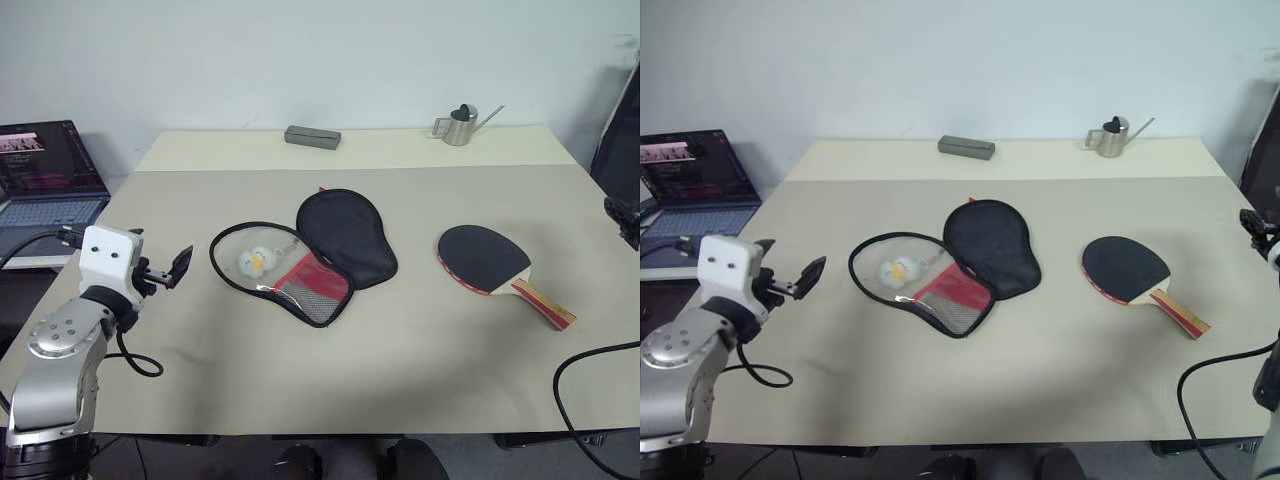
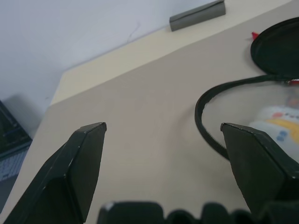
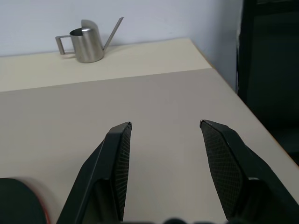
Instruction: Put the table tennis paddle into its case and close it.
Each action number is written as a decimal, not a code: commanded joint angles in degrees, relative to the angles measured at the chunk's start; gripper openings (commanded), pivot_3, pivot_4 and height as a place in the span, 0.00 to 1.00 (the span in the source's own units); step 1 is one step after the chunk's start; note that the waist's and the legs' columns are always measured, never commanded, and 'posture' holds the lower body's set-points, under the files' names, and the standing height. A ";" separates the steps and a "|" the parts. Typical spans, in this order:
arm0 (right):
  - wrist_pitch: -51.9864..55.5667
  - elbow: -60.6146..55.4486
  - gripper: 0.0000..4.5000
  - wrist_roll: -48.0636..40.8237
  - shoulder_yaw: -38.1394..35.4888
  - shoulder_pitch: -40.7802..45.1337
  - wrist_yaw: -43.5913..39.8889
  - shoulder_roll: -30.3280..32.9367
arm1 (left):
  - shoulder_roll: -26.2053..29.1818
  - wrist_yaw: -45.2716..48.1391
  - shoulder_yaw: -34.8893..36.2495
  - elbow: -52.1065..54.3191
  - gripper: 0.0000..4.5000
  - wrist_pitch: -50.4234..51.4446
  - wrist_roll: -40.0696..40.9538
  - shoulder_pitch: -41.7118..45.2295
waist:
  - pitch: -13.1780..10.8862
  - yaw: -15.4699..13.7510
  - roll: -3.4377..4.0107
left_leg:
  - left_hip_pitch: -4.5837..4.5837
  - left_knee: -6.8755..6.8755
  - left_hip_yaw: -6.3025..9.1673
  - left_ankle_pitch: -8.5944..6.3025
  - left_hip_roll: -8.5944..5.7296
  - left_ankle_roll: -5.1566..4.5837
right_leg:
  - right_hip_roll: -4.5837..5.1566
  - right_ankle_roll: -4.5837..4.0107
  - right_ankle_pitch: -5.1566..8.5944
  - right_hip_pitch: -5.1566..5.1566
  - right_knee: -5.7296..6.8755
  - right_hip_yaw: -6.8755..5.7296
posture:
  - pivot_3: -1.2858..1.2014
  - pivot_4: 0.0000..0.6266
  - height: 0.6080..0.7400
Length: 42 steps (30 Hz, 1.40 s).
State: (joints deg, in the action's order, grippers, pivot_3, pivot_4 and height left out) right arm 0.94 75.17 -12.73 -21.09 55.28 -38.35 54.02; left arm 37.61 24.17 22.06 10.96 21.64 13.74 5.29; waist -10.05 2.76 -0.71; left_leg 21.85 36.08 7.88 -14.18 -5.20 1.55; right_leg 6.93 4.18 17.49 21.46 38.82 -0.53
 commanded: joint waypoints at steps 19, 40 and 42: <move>3.17 -5.61 0.56 -0.42 1.11 7.58 -12.71 -2.28 | 0.38 3.99 1.29 -4.76 0.95 -6.71 2.39 4.46 | -0.12 0.06 -0.19 | 0.03 0.02 -0.04 0.03 0.00 0.06 | 0.00 0.07 -0.04 0.03 -0.05 0.04 | 0.52 0.24 1.00; 27.10 -37.07 0.56 -3.70 11.31 2.69 -16.56 -22.15 | 4.27 12.71 1.11 -2.41 0.95 -0.42 10.63 7.99 | -0.13 0.04 -0.23 | 0.21 0.07 0.29 0.04 0.01 0.09 | 0.02 0.06 -0.06 0.34 0.09 0.09 | 0.52 0.24 1.00; 26.85 -39.39 0.56 -3.27 12.77 2.30 -14.63 -25.33 | 4.37 13.77 -0.36 -3.70 0.95 -0.26 10.41 9.70 | -0.13 0.00 -0.23 | 0.25 0.08 0.38 0.05 -0.01 0.09 | 0.02 0.06 -0.07 0.38 0.09 0.07 | 0.52 0.24 1.00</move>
State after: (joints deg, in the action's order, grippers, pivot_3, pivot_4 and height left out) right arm 27.83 39.75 -15.26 -8.94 57.15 -54.28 29.80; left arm 40.74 37.04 22.15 6.33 21.42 23.49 13.14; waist -10.18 2.76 -0.94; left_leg 22.10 36.16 8.27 -14.13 -5.20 1.65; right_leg 6.95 4.24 17.43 21.86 38.93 -0.46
